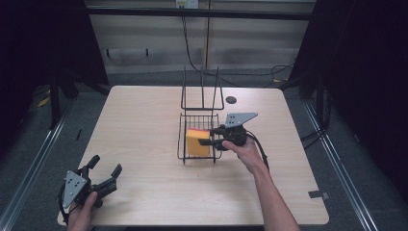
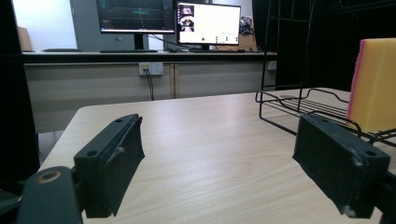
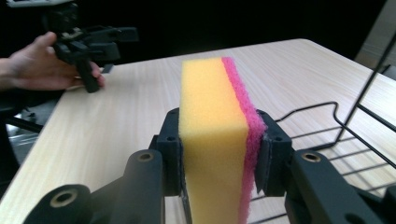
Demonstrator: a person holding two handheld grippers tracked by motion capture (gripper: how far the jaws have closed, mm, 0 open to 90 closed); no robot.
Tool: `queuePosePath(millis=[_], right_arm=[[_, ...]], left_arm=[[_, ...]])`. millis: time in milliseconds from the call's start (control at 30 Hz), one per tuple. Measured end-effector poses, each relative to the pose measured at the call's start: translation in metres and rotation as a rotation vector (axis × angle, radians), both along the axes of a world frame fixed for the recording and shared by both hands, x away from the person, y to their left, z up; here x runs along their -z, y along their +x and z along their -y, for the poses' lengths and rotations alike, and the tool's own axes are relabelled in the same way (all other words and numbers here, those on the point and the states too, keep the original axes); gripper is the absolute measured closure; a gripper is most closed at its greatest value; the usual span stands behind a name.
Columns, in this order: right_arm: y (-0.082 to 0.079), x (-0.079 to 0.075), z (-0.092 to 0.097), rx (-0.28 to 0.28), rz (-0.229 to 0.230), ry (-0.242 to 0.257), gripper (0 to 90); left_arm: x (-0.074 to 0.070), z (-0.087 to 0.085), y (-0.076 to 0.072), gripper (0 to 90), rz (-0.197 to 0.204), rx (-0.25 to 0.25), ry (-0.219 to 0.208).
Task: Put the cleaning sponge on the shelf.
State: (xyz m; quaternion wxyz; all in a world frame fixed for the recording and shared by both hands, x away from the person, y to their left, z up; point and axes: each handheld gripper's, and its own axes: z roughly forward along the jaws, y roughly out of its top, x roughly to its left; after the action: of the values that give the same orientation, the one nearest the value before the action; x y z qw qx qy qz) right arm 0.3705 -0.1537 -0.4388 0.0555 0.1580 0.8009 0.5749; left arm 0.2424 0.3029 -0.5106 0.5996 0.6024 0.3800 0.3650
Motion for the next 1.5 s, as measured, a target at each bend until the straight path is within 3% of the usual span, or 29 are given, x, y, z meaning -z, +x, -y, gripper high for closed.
queuePosePath(millis=[567, 1000, 1033, 1300, 1400, 1500], right_arm=[[0.0017, 0.0052, -0.0006, -0.025, -0.029, 0.012, 59.1], [0.0009, 0.0077, -0.0031, 0.014, -0.041, 0.004, 43.7], [0.0010, 0.0081, -0.0029, 0.022, -0.049, 0.011, 38.3], [0.0003, 0.0068, -0.0046, 0.057, -0.047, 0.034, 24.4], [-0.0001, 0.0062, -0.0040, 0.083, -0.050, 0.048, 13.9], [-0.0003, 0.0063, -0.0040, 0.089, -0.055, 0.056, 13.4]], left_arm=[[0.0000, 0.0001, 0.0000, 15.5, 0.000, 0.000, -0.001], [0.0000, 0.0001, 0.0000, 15.5, 0.000, 0.000, -0.001], [0.0000, 0.0001, 0.0000, 15.5, 0.001, 0.000, -0.001], [0.0000, 0.0001, 0.0000, 15.6, 0.000, 0.000, -0.001], [0.0000, -0.0003, -0.0001, 15.6, -0.001, 0.001, 0.005], [0.0000, -0.0002, -0.0001, 15.6, -0.002, 0.002, 0.004]])
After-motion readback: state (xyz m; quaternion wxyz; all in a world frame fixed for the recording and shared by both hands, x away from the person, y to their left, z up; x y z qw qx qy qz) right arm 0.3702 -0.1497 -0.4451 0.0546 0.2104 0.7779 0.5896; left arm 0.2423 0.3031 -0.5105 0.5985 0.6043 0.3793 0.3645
